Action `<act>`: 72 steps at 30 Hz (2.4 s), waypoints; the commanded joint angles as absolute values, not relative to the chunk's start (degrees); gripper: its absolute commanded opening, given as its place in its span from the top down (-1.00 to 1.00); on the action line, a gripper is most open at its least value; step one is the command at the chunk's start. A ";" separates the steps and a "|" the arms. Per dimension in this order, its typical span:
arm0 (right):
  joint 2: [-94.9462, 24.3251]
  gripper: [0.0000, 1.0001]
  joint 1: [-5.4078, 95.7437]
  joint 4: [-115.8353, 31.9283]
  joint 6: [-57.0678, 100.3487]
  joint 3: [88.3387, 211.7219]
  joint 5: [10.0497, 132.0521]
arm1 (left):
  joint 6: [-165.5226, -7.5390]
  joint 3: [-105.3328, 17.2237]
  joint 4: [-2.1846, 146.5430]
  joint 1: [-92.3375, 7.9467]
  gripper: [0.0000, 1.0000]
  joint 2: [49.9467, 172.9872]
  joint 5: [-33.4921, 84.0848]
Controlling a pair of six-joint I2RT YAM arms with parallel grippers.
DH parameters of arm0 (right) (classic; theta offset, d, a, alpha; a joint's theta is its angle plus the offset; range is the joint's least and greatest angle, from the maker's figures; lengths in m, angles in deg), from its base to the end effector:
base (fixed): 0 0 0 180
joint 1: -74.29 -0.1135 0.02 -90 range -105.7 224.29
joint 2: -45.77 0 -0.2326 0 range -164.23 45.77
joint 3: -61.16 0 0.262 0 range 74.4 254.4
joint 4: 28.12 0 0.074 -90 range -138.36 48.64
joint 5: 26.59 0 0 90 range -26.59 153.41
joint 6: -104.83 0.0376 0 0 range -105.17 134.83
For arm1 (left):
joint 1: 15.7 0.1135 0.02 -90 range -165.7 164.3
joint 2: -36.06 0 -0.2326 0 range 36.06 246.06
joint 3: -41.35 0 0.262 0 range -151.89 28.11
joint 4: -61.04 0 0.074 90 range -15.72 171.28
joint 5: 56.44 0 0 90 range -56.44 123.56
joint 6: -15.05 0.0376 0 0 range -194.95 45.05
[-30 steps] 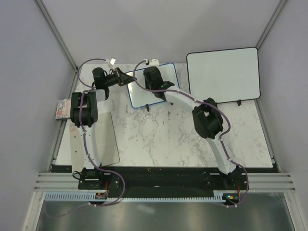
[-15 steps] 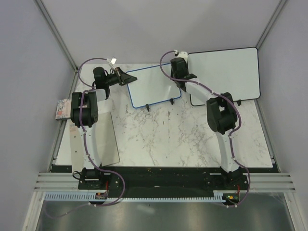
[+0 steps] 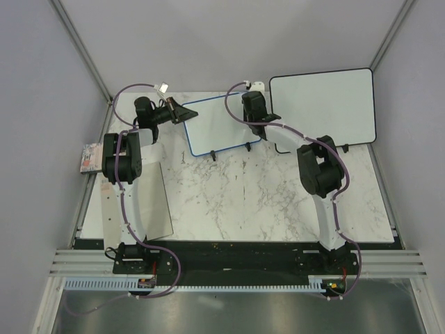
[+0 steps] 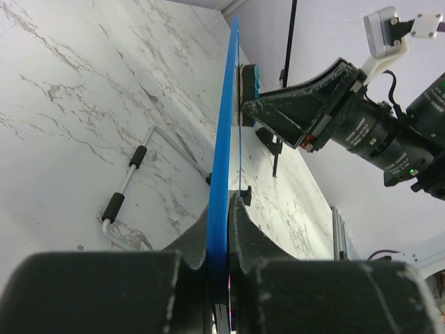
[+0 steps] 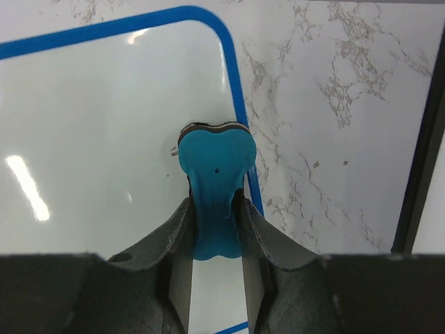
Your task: Erase the whiteboard
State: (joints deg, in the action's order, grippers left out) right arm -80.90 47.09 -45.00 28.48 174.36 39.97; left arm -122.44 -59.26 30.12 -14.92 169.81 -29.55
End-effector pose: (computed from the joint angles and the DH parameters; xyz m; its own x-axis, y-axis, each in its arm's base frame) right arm 0.4581 0.2186 0.1842 -0.4636 0.0052 -0.8860 -0.0048 1.0000 0.0083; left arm 0.4916 -0.0268 0.1348 -0.6785 -0.3427 -0.6497 0.5694 0.3134 -0.7600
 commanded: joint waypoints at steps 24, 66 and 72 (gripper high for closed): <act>-50.31 1.00 41.95 -49.18 26.69 150.87 40.91 | -108.61 -56.79 34.73 -16.05 0.96 168.07 -31.13; -38.52 -0.21 32.28 -51.46 42.78 120.98 52.51 | -96.05 -46.69 53.46 -15.96 0.01 157.97 -21.99; -37.99 -0.34 32.37 -51.38 42.16 121.85 51.72 | -95.08 -40.81 53.19 -15.96 -0.28 151.47 -14.02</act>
